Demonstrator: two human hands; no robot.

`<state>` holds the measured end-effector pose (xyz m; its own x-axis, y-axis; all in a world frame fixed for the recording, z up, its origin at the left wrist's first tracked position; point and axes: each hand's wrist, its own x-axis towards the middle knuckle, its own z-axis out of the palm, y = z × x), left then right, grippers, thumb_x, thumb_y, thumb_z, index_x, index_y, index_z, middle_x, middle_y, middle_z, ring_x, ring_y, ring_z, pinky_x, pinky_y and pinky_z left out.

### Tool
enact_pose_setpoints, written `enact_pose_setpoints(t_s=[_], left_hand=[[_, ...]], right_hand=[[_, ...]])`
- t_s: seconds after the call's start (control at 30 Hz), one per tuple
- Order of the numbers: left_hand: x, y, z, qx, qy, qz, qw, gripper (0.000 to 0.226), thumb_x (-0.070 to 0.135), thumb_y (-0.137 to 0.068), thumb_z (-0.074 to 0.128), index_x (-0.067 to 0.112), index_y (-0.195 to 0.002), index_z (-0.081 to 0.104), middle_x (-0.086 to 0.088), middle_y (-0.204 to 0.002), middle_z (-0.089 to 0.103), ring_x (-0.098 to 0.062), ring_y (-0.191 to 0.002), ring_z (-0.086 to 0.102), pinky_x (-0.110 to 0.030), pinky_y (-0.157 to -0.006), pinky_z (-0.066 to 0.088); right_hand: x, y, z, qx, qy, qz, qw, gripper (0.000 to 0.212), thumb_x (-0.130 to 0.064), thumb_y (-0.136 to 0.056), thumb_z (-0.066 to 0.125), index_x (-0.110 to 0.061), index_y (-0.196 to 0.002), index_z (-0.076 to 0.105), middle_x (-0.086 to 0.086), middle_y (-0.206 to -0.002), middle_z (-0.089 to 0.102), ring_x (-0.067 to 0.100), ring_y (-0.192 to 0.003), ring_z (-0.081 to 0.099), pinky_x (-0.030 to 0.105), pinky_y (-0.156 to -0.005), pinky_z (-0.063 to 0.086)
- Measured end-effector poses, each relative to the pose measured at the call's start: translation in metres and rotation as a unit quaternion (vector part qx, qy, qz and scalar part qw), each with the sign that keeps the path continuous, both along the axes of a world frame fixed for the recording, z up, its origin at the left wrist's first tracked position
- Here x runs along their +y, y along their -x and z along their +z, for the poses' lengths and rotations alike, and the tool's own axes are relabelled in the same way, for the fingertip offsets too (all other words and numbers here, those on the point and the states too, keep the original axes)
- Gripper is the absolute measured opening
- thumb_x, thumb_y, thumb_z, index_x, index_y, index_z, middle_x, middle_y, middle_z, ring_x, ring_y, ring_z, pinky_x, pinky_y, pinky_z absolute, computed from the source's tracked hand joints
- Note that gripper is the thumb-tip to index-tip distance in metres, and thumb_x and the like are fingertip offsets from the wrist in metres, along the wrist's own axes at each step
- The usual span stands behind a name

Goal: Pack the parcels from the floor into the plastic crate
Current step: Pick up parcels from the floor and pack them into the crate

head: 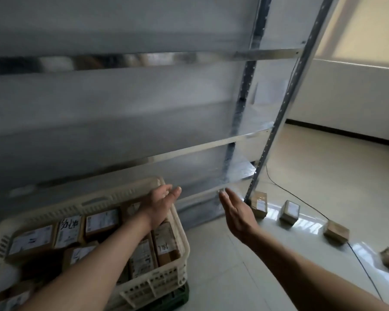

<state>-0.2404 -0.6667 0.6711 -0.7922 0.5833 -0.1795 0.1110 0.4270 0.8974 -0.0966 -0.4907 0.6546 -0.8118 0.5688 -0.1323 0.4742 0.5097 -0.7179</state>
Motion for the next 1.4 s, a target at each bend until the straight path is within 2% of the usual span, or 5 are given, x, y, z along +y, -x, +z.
enact_pose_setpoints(t_s=[0.3, 0.47, 0.8, 1.07, 1.4], left_hand=[[0.077, -0.004, 0.004, 0.050, 0.018, -0.091, 0.994, 0.086, 0.066, -0.072, 0.046, 0.009, -0.135, 0.055, -0.009, -0.138, 0.057, -0.022, -0.127, 0.052, -0.033, -0.107, 0.039], [0.114, 0.000, 0.001, 0.051, 0.018, -0.148, 0.988, 0.086, 0.063, -0.072, 0.047, 0.006, -0.136, 0.054, -0.011, -0.137, 0.057, -0.023, -0.126, 0.053, -0.031, -0.106, 0.039], [0.176, -0.009, -0.018, 0.052, 0.046, -0.226, 0.972, 0.064, 0.052, -0.090, 0.056, 0.007, -0.135, 0.054, -0.011, -0.138, 0.056, -0.023, -0.124, 0.053, -0.033, -0.105, 0.041], [0.244, -0.027, -0.024, 0.034, 0.072, -0.246, 0.966, 0.103, 0.085, -0.060, 0.039, 0.016, -0.135, 0.055, -0.007, -0.134, 0.059, -0.024, -0.122, 0.054, -0.047, -0.105, 0.043], [0.377, -0.066, -0.028, 0.019, 0.097, -0.223, 0.970, 0.095, 0.082, -0.066, 0.042, 0.019, -0.135, 0.054, -0.004, -0.135, 0.057, -0.023, -0.123, 0.053, -0.049, -0.105, 0.043]], right_hand=[[0.052, -0.042, 0.012, 0.030, 0.034, -0.120, 0.992, 0.100, -0.090, -0.080, 0.020, -0.017, -0.145, 0.045, 0.000, -0.135, 0.056, 0.020, -0.126, 0.050, 0.044, -0.110, 0.035], [0.070, -0.058, 0.012, 0.025, 0.027, -0.189, 0.981, 0.055, -0.045, -0.105, 0.036, -0.013, -0.150, 0.039, 0.013, -0.151, 0.046, 0.031, -0.136, 0.044, 0.036, -0.106, 0.034], [0.108, -0.083, -0.005, 0.037, 0.040, -0.271, 0.961, 0.064, -0.056, -0.101, 0.037, -0.018, -0.153, 0.036, 0.007, -0.155, 0.043, 0.023, -0.141, 0.041, 0.035, -0.113, 0.032], [0.176, -0.103, -0.020, 0.019, 0.032, -0.278, 0.960, 0.061, -0.051, -0.103, 0.035, -0.017, -0.154, 0.034, 0.006, -0.155, 0.043, 0.024, -0.142, 0.039, 0.035, -0.112, 0.031], [0.321, -0.136, -0.027, 0.022, 0.055, -0.250, 0.966, 0.062, -0.052, -0.102, 0.038, -0.019, -0.154, 0.033, 0.007, -0.157, 0.040, 0.024, -0.143, 0.038, 0.036, -0.114, 0.029]])
